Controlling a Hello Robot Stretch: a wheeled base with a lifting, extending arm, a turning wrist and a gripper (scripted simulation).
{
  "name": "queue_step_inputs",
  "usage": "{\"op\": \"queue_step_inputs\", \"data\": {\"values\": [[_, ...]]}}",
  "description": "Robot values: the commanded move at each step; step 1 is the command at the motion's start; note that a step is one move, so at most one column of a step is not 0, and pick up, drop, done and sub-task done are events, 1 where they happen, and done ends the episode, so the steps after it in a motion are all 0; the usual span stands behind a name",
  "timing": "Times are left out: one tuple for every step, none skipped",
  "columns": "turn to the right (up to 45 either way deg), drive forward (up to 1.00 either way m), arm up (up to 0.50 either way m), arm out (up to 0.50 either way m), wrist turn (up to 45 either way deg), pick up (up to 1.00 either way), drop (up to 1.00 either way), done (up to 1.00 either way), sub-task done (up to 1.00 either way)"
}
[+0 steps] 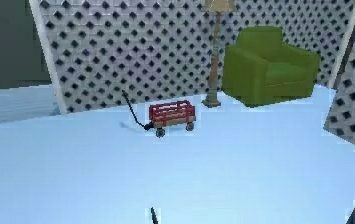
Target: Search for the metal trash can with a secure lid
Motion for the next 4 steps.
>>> {"op": "queue_step_inputs", "data": {"values": [[-42.0, 0.0, 0.0, 0.0, 0.0, 0.0, 0.0, 0.0, 0.0], [0.0, 1.0, 0.0, 0.0, 0.0, 0.0, 0.0, 0.0, 0.0], [0.0, 1.0, 0.0, 0.0, 0.0, 0.0, 0.0, 0.0, 0.0], [0.0, 1.0, 0.0, 0.0, 0.0, 0.0, 0.0, 0.0, 0.0]]}}
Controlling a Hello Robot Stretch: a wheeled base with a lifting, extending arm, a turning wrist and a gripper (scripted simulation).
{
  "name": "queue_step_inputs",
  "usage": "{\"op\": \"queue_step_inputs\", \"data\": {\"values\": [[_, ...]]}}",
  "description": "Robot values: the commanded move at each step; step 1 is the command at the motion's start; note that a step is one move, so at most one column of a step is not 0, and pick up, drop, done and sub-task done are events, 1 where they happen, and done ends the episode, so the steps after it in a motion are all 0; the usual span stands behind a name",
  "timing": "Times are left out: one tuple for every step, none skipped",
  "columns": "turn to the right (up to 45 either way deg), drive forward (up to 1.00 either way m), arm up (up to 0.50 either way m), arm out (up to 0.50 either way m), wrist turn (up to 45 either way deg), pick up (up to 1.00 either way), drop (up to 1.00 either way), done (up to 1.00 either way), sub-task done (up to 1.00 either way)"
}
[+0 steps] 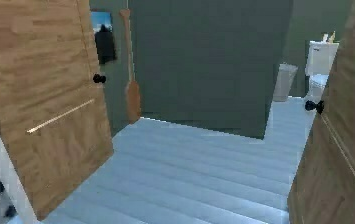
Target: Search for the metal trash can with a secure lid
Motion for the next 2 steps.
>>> {"op": "queue_step_inputs", "data": {"values": [[0.0, 0.5, 0.0, 0.0, 0.0, 0.0, 0.0, 0.0, 0.0], [18.0, 0.0, 0.0, 0.0, 0.0, 0.0, 0.0, 0.0, 0.0]]}}
